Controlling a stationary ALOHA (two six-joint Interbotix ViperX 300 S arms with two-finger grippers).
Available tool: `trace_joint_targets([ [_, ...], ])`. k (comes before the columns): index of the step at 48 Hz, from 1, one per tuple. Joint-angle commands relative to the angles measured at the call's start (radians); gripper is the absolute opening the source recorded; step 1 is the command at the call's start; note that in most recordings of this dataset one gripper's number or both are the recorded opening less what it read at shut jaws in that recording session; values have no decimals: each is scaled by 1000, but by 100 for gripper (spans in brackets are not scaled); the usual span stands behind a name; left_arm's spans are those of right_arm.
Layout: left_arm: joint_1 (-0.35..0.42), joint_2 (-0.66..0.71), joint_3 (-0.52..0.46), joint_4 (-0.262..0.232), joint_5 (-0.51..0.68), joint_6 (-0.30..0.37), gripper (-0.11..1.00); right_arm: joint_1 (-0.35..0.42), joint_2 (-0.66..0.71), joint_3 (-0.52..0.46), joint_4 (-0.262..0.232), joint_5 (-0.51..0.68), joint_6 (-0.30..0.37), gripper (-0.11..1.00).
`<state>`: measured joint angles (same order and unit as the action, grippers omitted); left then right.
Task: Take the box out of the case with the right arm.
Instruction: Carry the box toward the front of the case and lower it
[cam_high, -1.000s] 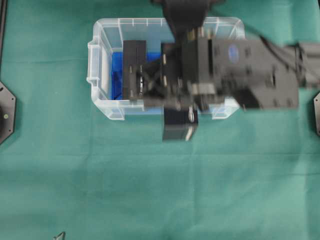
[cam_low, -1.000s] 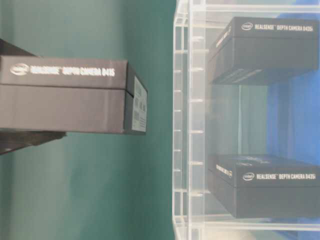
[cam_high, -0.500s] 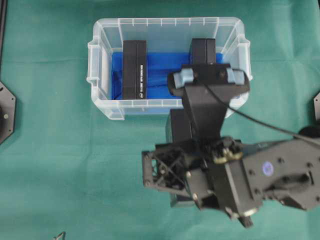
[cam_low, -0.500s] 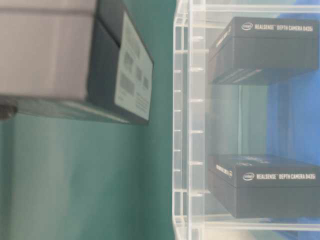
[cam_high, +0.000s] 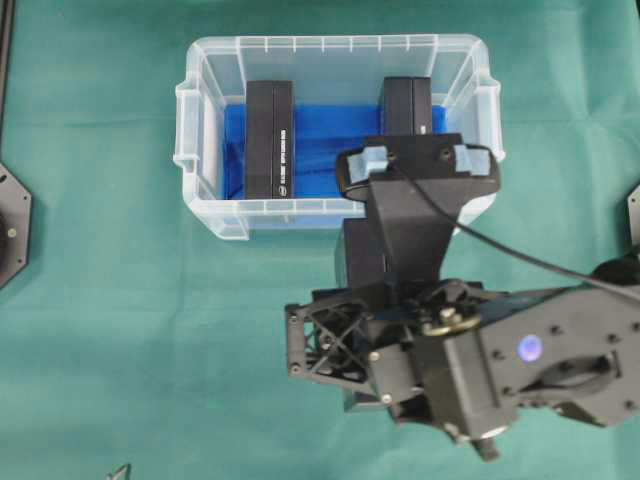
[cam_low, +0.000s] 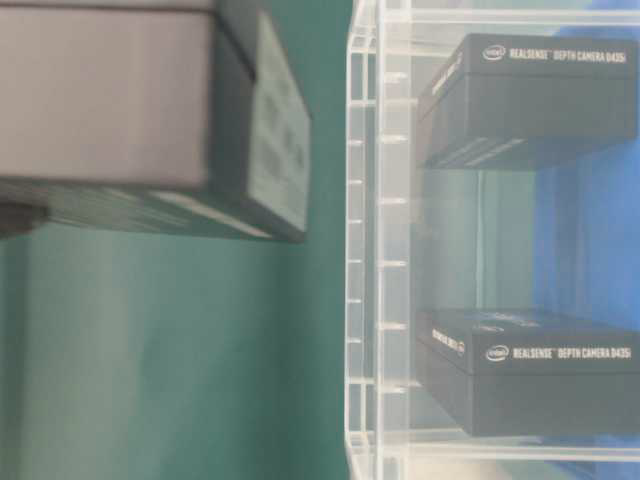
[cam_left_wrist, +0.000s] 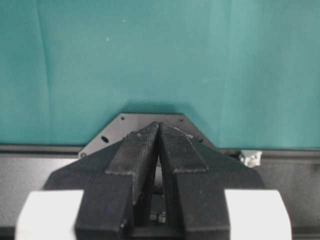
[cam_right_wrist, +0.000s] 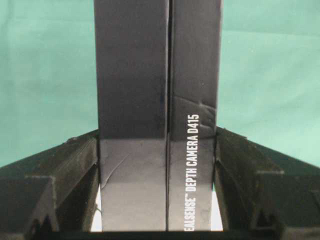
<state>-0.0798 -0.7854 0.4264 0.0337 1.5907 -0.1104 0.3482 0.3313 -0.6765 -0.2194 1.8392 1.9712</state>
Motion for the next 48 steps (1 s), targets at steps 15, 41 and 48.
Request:
trace_joint_targets([
  [15,-2,3,-23,-2,-5,-2,0,-15,43,52,44,-112,9,65],
  [41,-2,5,-17,0,-5,-2,0,-32,46,380,100,-451,67,65],
  [48,-2,3,-17,-2,-5,-2,0,-34,46,471,117,-560,78,65],
])
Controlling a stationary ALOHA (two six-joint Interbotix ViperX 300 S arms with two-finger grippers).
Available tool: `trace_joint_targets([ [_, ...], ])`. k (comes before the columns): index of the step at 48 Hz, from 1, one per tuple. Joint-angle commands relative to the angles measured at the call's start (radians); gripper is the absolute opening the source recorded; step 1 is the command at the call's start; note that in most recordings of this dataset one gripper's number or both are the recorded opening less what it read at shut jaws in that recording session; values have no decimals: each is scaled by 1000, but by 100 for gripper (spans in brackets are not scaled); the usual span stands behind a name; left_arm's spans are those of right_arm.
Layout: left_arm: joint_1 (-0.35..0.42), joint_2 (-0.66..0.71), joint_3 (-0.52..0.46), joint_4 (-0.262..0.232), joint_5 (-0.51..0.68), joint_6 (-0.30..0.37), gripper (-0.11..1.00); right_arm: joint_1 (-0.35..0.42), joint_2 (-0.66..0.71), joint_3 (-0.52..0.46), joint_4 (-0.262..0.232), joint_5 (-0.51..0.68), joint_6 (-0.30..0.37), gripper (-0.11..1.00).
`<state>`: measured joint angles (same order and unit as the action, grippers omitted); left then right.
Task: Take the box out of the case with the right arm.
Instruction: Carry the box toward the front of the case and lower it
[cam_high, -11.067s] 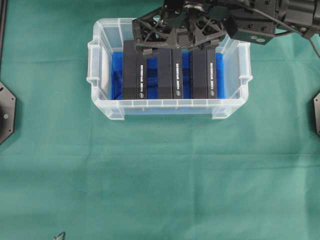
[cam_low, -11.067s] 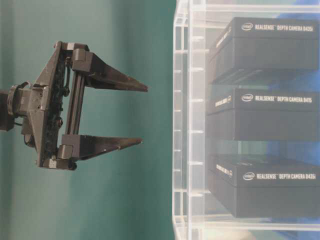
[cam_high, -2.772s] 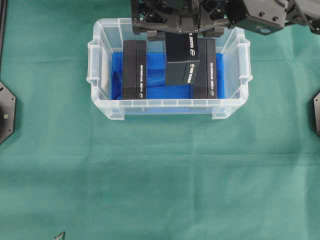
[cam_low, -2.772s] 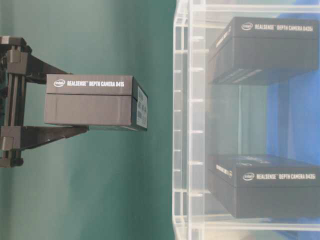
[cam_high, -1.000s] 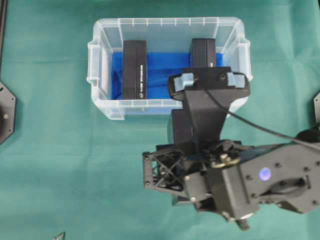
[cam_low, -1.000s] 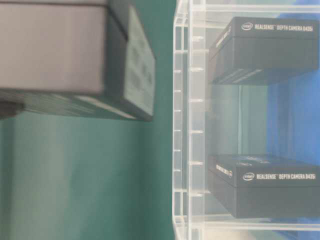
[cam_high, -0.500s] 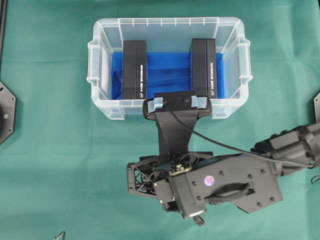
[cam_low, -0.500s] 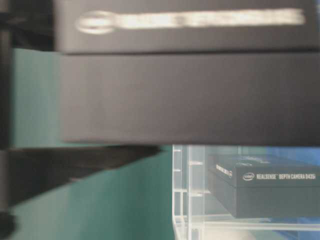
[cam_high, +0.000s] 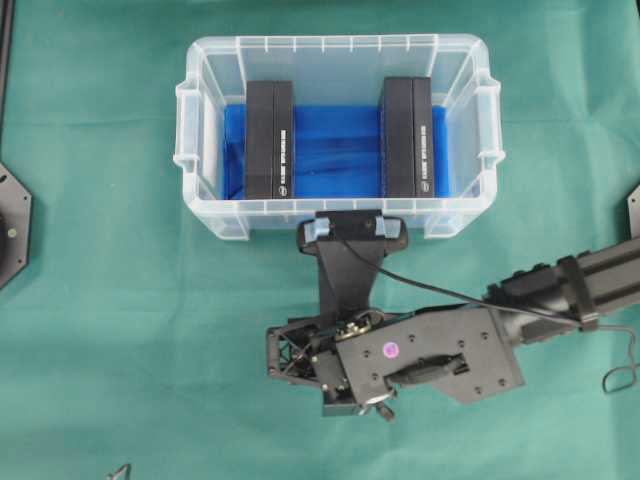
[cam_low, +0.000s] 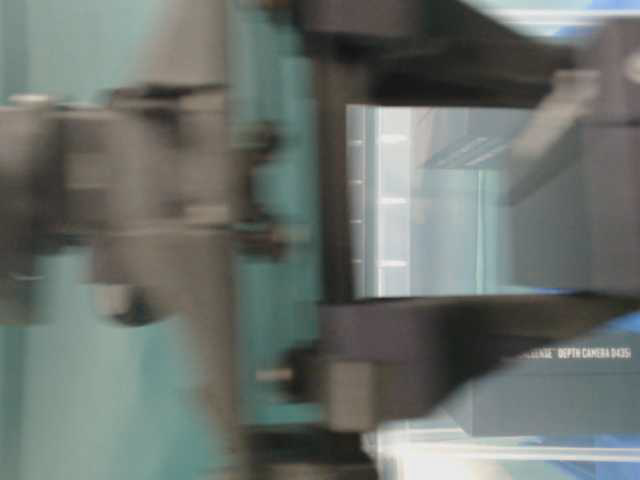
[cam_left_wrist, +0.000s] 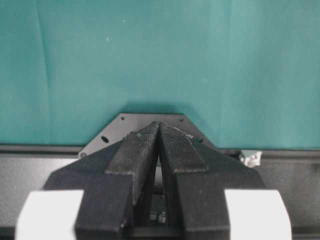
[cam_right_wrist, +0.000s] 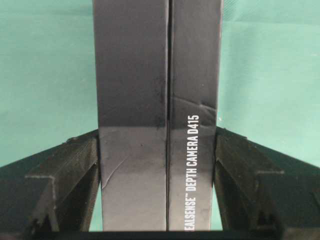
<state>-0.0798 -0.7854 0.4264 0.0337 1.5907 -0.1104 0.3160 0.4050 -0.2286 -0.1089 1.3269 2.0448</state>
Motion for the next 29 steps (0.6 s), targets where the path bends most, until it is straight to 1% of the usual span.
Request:
trace_joint_targets([
  [1,-2,3,-17,-2,-3,-2,0,-2,-28,32,8,-55,8,65],
  [9,-2,3,-17,-2,-5,-2,0,-2,-28,78,6,-94,20,65],
  [21,-2,3,-14,-2,-3,-2,0,-2,-29,77,3,-97,20,66],
  [24,-2,3,-14,-2,-5,-2,0,-2,-31,77,3,-101,20,72],
  [29,-2,3,-14,-2,-5,-2,0,-2,-32,77,3,-109,18,88],
])
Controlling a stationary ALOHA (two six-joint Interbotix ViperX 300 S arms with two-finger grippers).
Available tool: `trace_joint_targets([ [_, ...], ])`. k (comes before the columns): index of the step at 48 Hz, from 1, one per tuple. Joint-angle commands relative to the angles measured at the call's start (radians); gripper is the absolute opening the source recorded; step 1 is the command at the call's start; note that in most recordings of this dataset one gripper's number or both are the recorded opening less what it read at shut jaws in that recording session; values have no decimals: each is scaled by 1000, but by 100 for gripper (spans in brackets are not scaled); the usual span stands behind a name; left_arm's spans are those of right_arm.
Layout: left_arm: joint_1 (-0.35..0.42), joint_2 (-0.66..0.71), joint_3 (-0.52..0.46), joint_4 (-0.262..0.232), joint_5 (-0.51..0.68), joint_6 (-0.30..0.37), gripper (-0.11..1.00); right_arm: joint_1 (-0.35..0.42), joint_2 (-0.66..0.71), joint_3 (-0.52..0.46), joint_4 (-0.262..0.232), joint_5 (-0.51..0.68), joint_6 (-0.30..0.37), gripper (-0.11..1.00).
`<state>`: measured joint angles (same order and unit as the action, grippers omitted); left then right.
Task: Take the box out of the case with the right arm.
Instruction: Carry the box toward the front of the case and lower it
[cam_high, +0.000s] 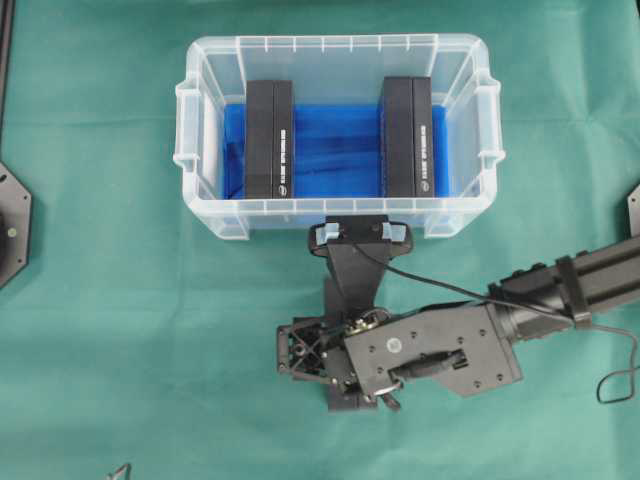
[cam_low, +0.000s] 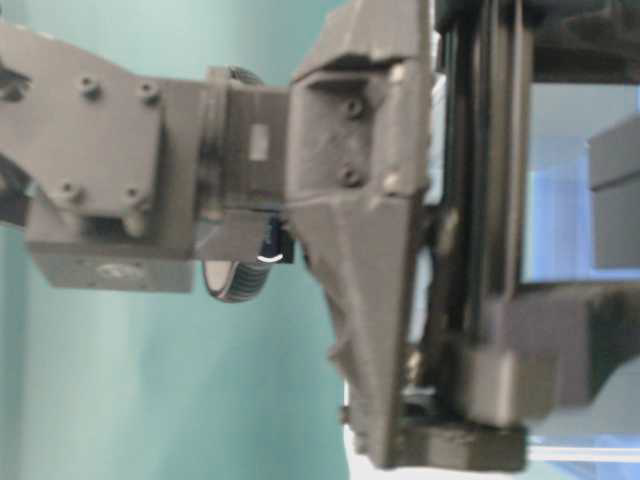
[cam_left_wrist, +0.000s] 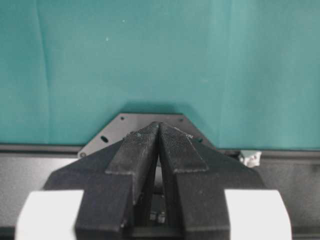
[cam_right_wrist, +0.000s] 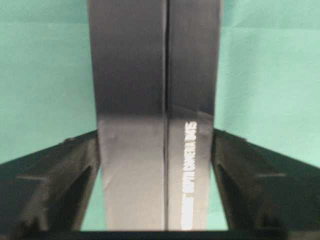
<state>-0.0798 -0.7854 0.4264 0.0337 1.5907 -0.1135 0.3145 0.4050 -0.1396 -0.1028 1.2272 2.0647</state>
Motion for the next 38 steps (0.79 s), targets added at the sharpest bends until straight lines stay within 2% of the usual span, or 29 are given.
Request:
trace_joint_targets([
  [1,-2,3,-14,0,-5,2,0,0,-32,-12,-5,-11,-2,90],
  [4,-2,3,-14,-2,-5,2,0,0,-32,-12,-6,-12,-2,93],
  [22,-2,5,-12,0,-5,2,0,-2,-60,-34,-6,6,-2,91],
  [29,-2,5,-12,-2,-5,2,0,-3,-91,-89,-23,118,-2,91],
  [38,-2,5,-14,0,-5,2,0,-3,-103,-202,-67,275,-12,91],
])
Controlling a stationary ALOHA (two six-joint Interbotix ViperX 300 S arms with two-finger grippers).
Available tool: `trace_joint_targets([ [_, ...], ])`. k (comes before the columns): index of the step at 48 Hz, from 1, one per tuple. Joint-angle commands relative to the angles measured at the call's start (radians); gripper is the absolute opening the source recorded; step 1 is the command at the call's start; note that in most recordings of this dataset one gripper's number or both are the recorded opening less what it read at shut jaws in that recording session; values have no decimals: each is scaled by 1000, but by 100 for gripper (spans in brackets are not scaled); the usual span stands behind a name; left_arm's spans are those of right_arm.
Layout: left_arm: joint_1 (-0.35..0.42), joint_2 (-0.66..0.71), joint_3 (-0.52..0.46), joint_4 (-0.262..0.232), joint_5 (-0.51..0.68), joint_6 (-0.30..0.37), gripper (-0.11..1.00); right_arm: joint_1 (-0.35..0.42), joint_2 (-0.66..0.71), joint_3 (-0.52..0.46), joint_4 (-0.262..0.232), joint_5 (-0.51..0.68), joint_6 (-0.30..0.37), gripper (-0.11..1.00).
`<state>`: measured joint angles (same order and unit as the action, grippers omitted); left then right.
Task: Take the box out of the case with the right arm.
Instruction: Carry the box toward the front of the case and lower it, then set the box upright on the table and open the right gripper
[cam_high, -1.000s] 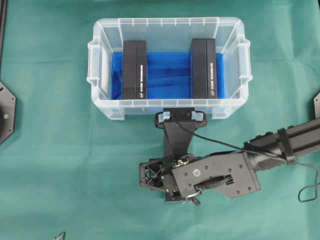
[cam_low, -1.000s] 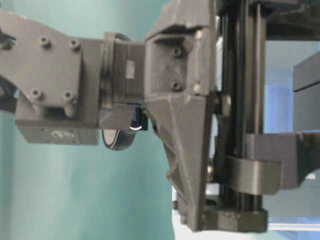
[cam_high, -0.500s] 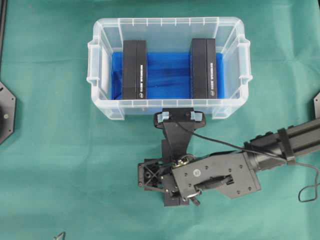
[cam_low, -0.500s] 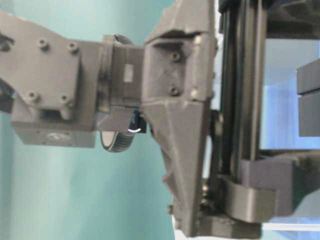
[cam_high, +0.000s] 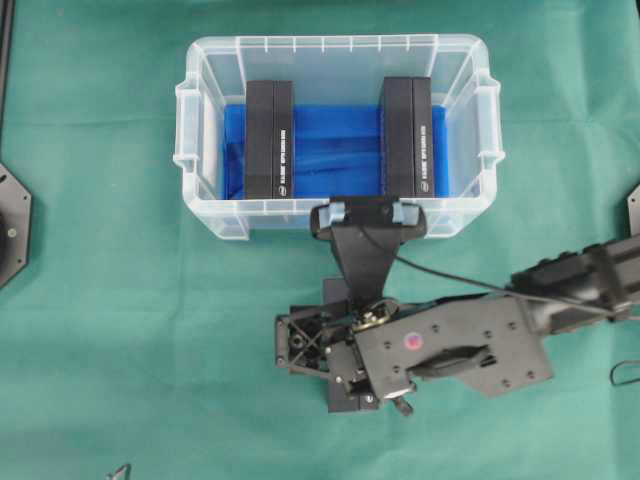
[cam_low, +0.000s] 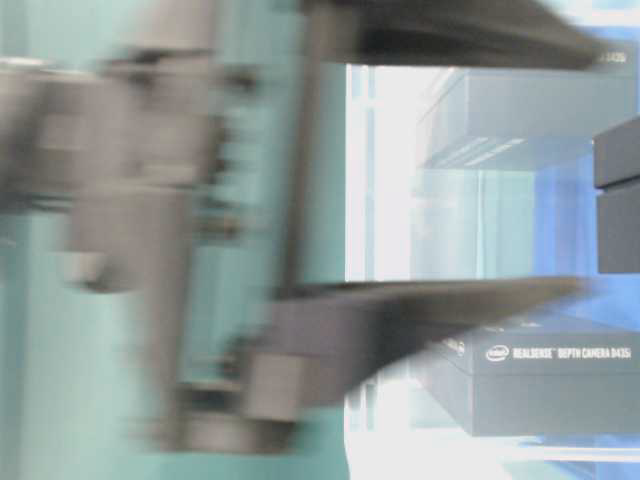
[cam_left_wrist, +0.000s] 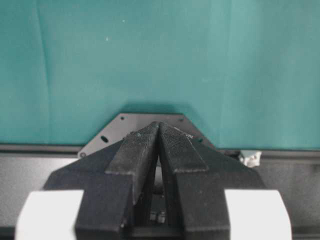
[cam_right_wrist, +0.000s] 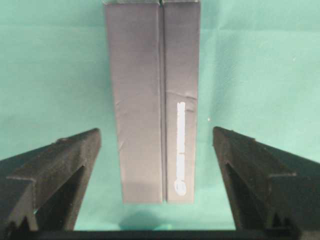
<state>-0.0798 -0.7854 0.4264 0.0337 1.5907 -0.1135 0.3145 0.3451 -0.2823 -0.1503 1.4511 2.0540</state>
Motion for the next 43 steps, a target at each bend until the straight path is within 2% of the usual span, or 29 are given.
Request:
trace_joint_targets([
  [1,-2,5,-14,-2,-5,2,0,-3,-43,-72,-26,66,-3,91],
  [6,-2,3,-12,-2,-5,2,0,-3,-41,-101,-38,120,-6,91],
  [24,-2,3,-12,-2,-5,2,0,5,-60,-77,-29,115,-15,90],
  [32,-2,6,-14,-2,-5,0,0,21,-149,41,-17,87,-11,89],
  [43,-2,6,-14,-2,-5,2,0,40,-319,270,-11,41,26,89],
])
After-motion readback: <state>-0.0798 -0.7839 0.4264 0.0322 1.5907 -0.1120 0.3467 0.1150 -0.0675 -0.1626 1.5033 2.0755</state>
